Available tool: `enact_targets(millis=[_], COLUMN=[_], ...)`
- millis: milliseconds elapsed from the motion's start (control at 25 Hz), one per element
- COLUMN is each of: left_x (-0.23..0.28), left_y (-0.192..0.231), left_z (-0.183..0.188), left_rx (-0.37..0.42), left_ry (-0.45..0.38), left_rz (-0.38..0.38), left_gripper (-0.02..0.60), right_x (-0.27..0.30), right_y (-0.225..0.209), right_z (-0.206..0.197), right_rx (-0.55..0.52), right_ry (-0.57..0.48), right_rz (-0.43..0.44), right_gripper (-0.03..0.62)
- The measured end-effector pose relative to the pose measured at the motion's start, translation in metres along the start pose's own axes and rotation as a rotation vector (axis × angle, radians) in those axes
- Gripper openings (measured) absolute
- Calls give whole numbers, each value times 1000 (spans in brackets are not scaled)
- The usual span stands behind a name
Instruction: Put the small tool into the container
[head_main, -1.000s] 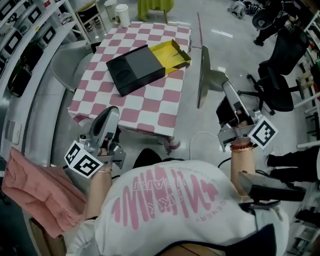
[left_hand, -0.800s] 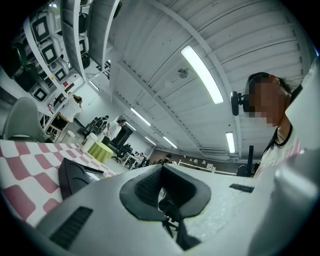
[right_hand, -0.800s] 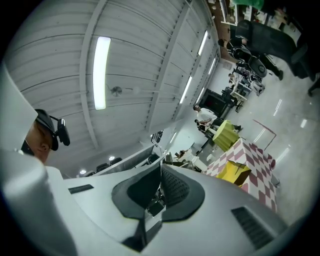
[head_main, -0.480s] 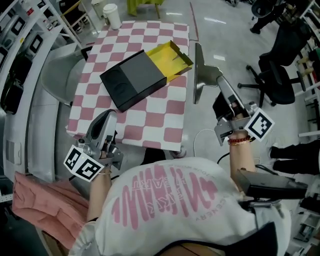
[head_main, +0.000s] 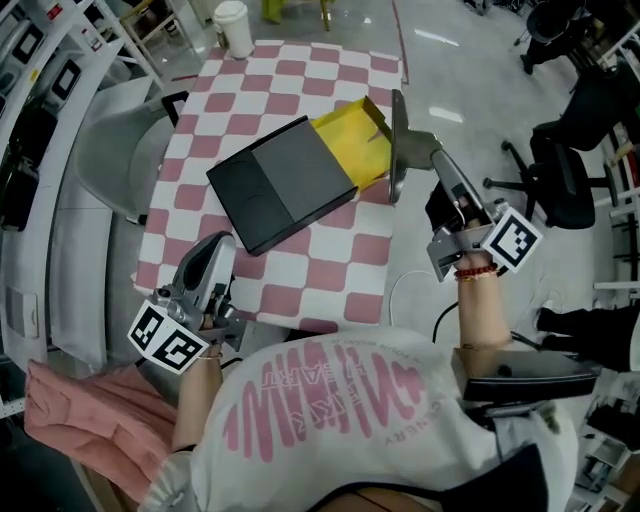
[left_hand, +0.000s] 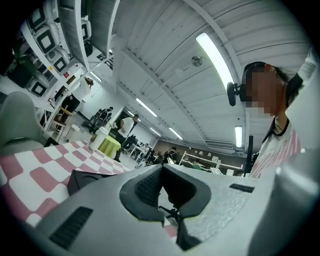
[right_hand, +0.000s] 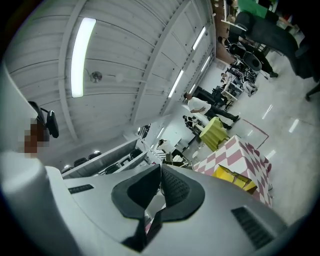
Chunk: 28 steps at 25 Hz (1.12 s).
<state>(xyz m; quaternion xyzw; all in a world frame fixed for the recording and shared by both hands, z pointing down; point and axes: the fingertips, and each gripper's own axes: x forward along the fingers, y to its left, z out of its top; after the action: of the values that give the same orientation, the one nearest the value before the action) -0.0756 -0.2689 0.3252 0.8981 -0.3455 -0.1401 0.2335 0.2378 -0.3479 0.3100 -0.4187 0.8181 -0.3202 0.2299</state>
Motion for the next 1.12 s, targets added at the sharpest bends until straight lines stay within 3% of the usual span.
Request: enact_targets(millis=[520, 720, 880, 1120], left_x=[-21, -29, -33, -37], left_y=[54, 62, 69, 76], left_z=[-17, -20, -19, -22], left_rx=[-65, -80, -85, -90], left_ry=[9, 5, 0, -7], left_rz=[120, 148, 163, 173], left_gripper=[8, 8, 8, 8], right_x=[87, 101, 108, 115], right_y=[-73, -102, -117, -125], right_z=[-35, -52, -62, -79], right_rx=[-78, -109, -180, -286], right_ry=[148, 227, 305, 408], right_rz=[-54, -139, -197, -212], right_gripper=[11, 11, 11, 12])
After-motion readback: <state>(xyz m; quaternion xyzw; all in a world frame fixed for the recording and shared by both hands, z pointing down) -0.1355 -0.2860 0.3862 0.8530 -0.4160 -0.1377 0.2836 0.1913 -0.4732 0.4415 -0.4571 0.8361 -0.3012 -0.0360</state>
